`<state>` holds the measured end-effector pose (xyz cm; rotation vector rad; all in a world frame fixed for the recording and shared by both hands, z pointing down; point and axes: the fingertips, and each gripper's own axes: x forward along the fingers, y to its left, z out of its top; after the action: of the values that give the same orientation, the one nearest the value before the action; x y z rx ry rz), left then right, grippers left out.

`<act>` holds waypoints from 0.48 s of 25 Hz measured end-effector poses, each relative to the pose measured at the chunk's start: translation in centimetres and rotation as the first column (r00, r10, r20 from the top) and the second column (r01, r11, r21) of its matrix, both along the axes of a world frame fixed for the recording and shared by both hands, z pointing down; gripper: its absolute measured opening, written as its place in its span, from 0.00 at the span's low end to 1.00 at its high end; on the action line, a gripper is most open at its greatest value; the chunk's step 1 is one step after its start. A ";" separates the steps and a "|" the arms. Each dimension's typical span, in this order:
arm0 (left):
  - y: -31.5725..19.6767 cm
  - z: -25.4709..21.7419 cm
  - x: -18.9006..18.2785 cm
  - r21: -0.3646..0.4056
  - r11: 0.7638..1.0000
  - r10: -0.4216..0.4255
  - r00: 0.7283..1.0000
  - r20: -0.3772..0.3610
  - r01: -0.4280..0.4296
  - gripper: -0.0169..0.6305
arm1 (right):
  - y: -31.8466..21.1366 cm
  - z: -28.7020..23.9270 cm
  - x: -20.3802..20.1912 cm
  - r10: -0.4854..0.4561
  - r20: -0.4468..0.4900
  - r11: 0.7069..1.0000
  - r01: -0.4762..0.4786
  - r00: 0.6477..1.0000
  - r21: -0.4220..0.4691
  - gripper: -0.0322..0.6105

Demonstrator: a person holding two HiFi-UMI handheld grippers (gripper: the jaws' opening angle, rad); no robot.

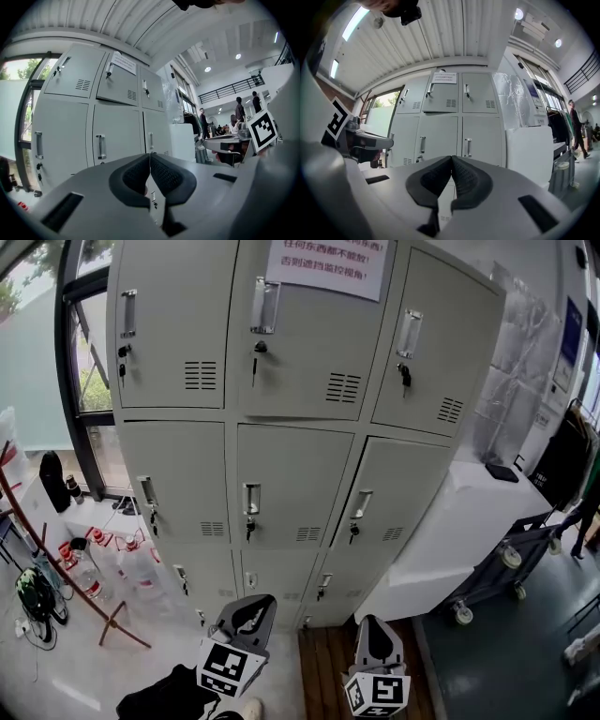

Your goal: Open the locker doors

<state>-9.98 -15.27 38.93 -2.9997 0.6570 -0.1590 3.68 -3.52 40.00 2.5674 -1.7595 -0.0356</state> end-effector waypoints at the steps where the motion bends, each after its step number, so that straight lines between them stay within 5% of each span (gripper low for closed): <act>1: -0.9 -0.1 0.4 0.001 1.000 0.007 1.000 -0.004 -0.007 0.06 | -0.8 -0.1 0.3 0.007 0.000 1.000 -0.007 1.000 0.000 0.07; 12: -7.9 -0.2 5.1 -0.002 0.994 0.106 0.994 -0.021 -0.106 0.06 | -7.2 -0.5 3.2 0.101 -0.011 0.995 -0.101 0.995 -0.003 0.07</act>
<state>-4.89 -23.19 38.68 -3.0341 0.4978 -0.1230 6.91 -10.76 39.49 2.6442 -1.6222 -0.0433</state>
